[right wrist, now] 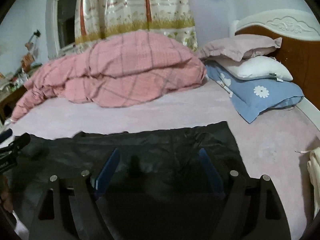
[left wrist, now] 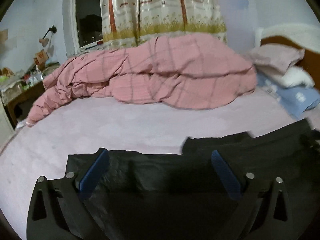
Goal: Fold large clothes
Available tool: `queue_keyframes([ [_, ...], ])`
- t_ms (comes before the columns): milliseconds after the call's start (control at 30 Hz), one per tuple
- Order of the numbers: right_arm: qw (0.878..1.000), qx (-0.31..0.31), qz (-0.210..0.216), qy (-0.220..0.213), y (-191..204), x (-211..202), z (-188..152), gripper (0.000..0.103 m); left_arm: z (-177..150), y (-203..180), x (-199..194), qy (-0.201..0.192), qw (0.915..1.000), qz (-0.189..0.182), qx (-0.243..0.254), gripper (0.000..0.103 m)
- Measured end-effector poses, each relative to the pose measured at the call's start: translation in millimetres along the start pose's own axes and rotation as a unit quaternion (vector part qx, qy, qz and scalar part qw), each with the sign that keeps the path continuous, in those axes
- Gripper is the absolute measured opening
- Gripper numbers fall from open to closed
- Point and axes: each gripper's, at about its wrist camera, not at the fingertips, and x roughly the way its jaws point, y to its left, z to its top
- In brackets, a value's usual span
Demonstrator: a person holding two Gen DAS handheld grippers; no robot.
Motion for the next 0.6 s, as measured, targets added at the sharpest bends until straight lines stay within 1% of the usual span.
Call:
queue_keyframes([
  [33,1.0,-0.005,-0.005,0.012,-0.1,10.6,0.3,0.083,-2.2,4.2,13.1,0.018,0.9998,-0.007,-0.005,0.101],
  [67,1.0,-0.008,-0.009,0.018,-0.7,17.2,-0.5,0.083,-5.5,9.9,27.4,0.041,0.9989,-0.015,-0.017,0.097],
  [133,0.999,-0.014,-0.018,0.034,-4.4,37.6,-7.3,0.083,-17.7,18.0,48.1,0.075,0.9965,-0.015,-0.033,0.092],
  [167,0.999,-0.013,-0.018,0.038,-7.0,44.1,-10.4,0.083,-24.4,21.8,54.7,0.084,0.9957,-0.017,-0.036,0.091],
  [267,0.999,0.011,0.004,0.049,-16.5,61.4,-20.7,0.083,-39.0,27.5,64.2,0.075,0.9957,-0.024,-0.047,0.091],
  [400,0.996,0.026,0.018,0.081,-21.7,84.0,-24.4,0.084,-45.3,25.9,78.1,0.082,0.9949,-0.021,-0.056,0.091],
  [500,0.995,0.039,0.011,0.093,-25.3,91.9,-25.2,0.084,-46.4,24.0,85.1,0.099,0.9938,-0.011,-0.049,0.091],
  [600,0.994,0.023,-0.017,0.106,-18.8,97.9,-25.3,0.084,-45.6,18.4,87.5,0.108,0.9938,0.005,-0.026,0.089],
])
